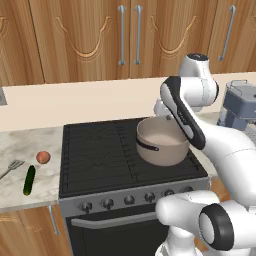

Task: Put the cucumber and onion in the pot. Retrieve the spatula and lightly stir the vegetables in the pot.

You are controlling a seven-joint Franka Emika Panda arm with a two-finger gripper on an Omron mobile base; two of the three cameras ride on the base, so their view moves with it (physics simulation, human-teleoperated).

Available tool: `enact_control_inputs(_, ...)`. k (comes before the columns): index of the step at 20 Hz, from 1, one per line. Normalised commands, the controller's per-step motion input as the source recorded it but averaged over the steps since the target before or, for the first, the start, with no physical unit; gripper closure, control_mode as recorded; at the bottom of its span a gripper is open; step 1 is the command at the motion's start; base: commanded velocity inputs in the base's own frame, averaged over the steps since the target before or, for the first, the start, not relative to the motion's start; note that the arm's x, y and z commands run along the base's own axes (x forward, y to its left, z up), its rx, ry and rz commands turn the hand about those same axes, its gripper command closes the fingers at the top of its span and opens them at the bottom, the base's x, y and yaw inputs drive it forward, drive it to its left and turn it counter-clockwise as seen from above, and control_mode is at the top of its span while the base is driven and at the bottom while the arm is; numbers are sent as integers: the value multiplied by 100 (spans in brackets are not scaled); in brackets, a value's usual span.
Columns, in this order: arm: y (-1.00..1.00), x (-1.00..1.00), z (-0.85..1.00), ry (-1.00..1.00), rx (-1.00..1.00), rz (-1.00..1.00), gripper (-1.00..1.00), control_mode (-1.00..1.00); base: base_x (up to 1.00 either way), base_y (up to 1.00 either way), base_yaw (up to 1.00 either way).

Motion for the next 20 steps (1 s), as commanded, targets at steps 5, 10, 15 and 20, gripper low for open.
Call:
enact_control_inputs(5,21,-24,0,0,-3,5,-100,-100,0,0,0)
enact_control_inputs(10,83,-23,0,0,-12,15,-100,-100,0,0,0)
enact_control_inputs(15,100,-40,-1,-3,-18,22,-100,-100,0,0,0)
enact_control_inputs(20,100,-28,-8,-13,-12,29,-100,-100,0,0,0)
